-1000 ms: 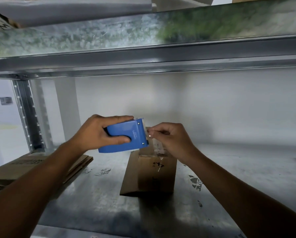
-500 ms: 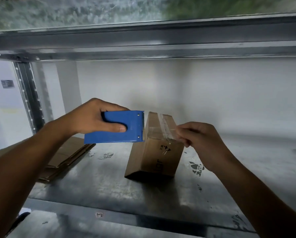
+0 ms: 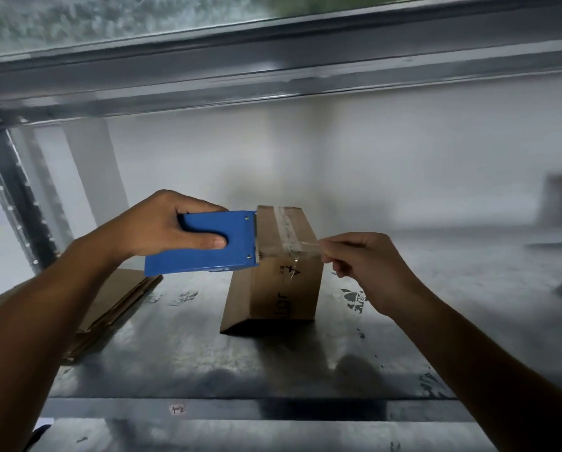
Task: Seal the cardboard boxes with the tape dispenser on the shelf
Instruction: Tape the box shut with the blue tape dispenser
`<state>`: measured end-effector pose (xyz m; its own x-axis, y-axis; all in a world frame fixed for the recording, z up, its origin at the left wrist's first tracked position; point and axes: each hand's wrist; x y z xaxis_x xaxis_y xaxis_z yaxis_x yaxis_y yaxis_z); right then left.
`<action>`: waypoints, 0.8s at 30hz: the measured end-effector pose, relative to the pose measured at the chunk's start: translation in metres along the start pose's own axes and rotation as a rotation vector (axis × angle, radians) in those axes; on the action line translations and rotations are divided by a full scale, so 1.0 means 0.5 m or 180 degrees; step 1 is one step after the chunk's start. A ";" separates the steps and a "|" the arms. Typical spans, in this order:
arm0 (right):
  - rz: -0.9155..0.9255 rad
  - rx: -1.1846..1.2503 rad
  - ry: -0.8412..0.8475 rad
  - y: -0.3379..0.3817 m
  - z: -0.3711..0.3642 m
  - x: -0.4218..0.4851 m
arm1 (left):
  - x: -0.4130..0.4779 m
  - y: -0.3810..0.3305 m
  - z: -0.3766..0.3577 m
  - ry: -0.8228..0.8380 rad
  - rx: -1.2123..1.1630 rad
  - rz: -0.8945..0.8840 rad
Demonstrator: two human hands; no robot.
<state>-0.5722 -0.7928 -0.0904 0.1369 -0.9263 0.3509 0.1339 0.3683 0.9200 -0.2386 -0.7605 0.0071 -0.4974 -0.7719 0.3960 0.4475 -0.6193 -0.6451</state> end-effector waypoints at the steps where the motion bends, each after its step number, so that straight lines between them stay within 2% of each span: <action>1: -0.0019 0.0014 -0.0023 -0.002 0.002 0.002 | 0.003 0.001 -0.001 0.0018 -0.0010 0.0015; 6: -0.0210 0.0043 -0.0042 -0.011 -0.002 0.009 | 0.018 0.001 0.000 0.0088 0.0023 0.0075; 11: -0.0414 0.0483 0.0180 -0.028 -0.009 0.008 | 0.012 0.011 -0.001 0.0121 0.0031 0.0186; 14: -0.0345 0.0450 0.0427 -0.029 -0.007 0.011 | 0.008 0.015 0.001 0.0115 0.0034 0.0258; 19: 0.0213 -0.0426 0.0891 -0.038 -0.004 0.013 | -0.002 0.022 0.002 0.0114 0.0008 0.0300; 21: 0.0400 -0.0655 0.0893 -0.053 -0.003 0.023 | -0.005 0.026 0.003 0.0085 -0.0045 0.0297; 24: 0.1057 -0.1865 0.0660 -0.080 0.000 0.045 | -0.008 0.037 0.001 0.0041 -0.0113 0.0289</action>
<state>-0.5743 -0.8284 -0.1193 0.4386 -0.7449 0.5027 0.5512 0.6648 0.5042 -0.2278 -0.7692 -0.0061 -0.4657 -0.8225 0.3266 0.4646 -0.5413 -0.7008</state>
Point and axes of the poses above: each hand's wrist, its own x-axis towards the middle knuckle, its own z-axis out of the back of the hand, y = z × x, and after that the axes turned 12 degrees about -x, right-handed
